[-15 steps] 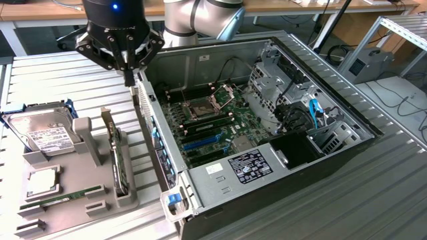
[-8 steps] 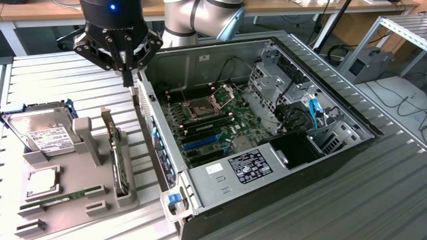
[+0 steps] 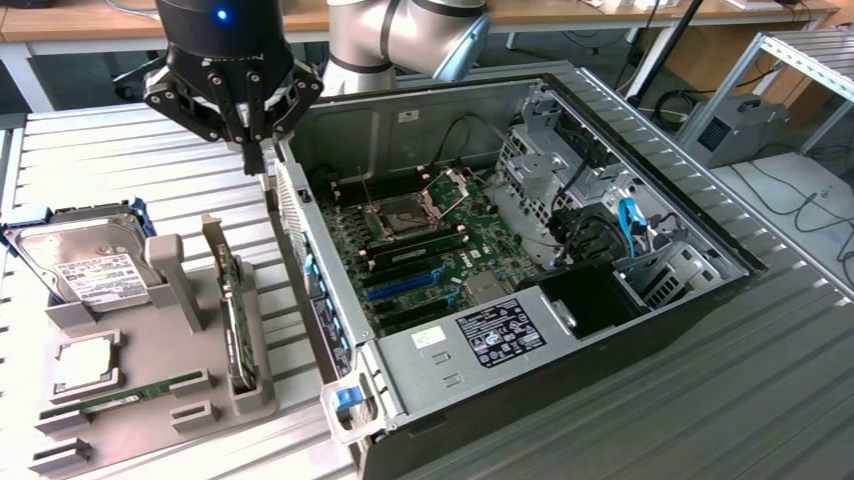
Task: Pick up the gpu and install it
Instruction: 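Reach for the gpu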
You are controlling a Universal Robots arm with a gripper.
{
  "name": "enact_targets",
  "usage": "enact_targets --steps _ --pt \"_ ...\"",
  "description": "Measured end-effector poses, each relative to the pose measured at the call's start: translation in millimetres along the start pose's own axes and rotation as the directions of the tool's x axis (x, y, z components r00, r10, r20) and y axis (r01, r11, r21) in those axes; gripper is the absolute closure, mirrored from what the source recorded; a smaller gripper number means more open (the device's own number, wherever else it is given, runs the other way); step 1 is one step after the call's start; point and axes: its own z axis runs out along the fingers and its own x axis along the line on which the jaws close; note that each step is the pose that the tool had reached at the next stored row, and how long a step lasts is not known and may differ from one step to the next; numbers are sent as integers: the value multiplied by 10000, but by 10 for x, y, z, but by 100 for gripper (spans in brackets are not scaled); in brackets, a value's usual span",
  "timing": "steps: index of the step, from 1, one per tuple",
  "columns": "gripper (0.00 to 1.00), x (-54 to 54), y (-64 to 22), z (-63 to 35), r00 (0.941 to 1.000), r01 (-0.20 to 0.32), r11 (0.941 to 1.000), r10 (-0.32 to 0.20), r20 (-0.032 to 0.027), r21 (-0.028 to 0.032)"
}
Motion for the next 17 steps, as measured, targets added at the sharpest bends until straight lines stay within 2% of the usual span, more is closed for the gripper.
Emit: enact_targets --steps 17 --pt "89 58 -5 13 10000 0 10000 0 0 0"
